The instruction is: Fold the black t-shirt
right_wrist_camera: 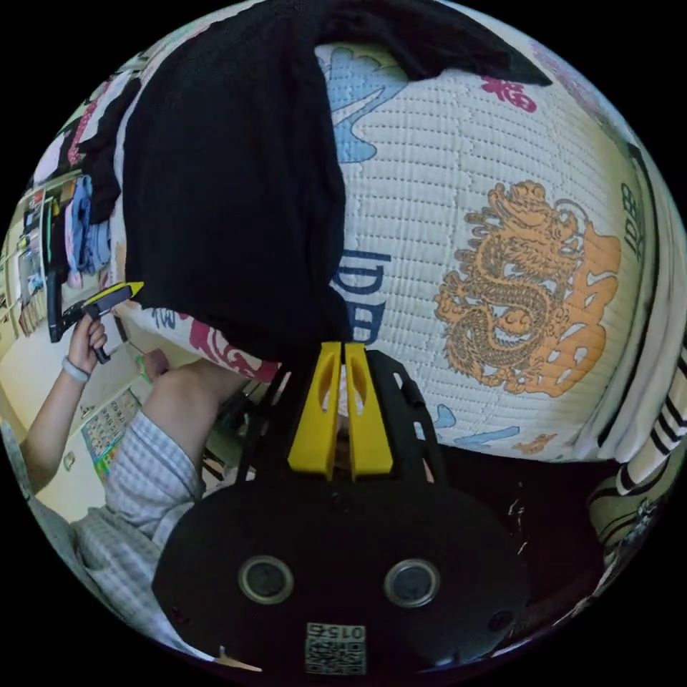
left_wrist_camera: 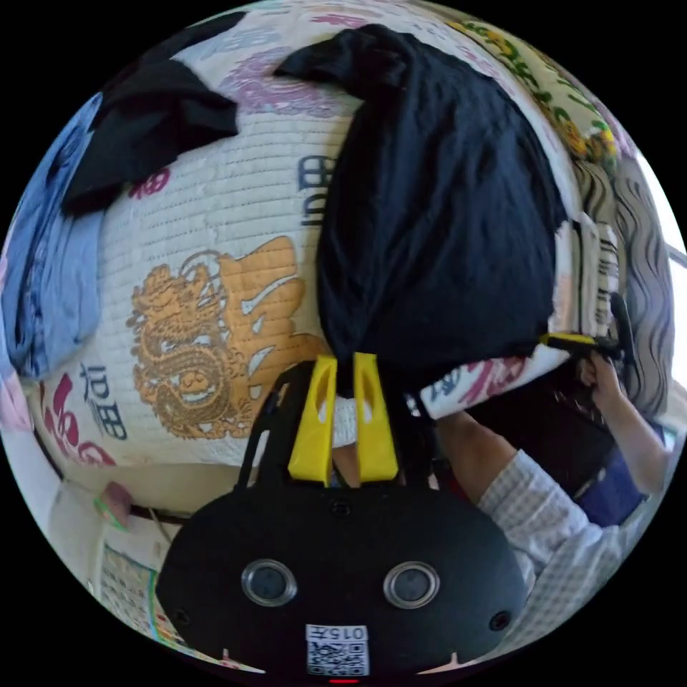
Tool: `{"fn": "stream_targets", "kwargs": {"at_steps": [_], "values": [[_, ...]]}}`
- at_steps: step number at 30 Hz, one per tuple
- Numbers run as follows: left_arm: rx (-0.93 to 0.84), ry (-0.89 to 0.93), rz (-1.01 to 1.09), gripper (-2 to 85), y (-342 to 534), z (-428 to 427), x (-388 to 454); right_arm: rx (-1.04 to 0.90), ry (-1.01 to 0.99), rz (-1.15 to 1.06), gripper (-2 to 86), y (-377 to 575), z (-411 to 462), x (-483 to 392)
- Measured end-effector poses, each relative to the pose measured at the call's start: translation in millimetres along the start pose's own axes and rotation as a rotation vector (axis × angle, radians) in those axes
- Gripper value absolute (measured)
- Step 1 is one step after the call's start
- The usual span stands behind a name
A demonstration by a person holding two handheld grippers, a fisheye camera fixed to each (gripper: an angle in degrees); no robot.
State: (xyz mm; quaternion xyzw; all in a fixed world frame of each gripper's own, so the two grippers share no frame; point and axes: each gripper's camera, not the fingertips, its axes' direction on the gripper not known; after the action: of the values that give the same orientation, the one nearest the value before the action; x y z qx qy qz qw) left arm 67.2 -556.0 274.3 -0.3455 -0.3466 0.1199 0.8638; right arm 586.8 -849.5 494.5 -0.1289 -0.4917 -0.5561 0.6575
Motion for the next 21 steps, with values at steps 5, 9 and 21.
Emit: {"fn": "stream_targets", "kwargs": {"at_steps": [5,9,21], "values": [[0.010,0.167,-0.006,0.1,16,-29,-18,0.018,-0.335,0.074,-0.4,40,-33,49],[0.046,0.316,-0.080,-0.3,37,-53,-43,0.043,-0.579,0.234,-0.4,86,-48,99],[-0.132,0.266,-0.252,6.0,69,-20,-61,0.014,-0.528,0.316,5.2,126,-53,124]]}}
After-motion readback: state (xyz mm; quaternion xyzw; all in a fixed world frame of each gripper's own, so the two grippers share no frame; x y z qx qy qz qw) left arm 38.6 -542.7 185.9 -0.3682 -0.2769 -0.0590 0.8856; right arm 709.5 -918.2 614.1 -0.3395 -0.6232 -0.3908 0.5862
